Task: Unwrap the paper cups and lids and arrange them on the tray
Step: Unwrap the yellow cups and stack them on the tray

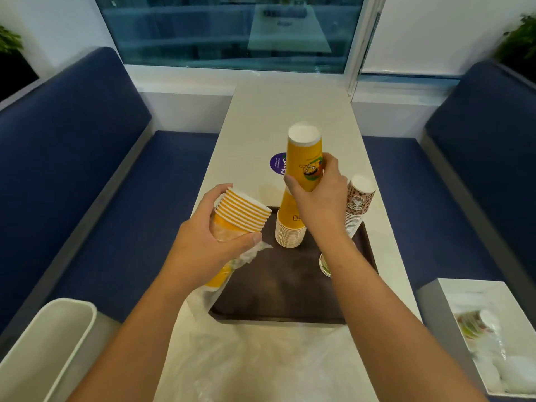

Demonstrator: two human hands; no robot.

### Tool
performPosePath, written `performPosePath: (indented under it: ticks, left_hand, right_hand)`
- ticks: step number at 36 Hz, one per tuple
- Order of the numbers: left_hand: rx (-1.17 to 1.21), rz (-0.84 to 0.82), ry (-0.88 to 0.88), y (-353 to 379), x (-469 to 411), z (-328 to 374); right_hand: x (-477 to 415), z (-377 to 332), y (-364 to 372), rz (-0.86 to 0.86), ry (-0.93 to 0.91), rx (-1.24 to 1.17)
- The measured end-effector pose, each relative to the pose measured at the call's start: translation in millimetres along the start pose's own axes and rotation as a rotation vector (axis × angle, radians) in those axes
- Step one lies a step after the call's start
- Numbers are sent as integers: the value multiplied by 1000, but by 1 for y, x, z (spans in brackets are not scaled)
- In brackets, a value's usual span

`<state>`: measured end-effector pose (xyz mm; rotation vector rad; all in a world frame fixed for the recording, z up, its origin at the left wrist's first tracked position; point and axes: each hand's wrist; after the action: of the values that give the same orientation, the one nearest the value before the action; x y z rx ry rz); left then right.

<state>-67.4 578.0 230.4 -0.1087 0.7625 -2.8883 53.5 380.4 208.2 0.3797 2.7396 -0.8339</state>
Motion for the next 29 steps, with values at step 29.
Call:
performPosePath:
  ticks: [29]
  left_hand:
    - [-57,-27,-11,5,9,4]
  right_hand:
    - [62,-47,-28,-579,-274,-319]
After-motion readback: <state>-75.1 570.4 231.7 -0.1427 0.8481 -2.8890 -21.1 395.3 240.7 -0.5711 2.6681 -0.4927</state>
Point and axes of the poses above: each hand's wrist, its own x-axis away from the middle knuckle, its own y-axis out of the palm, z = x × y, and after that the axes turned 2 degrees about -y, right-handed
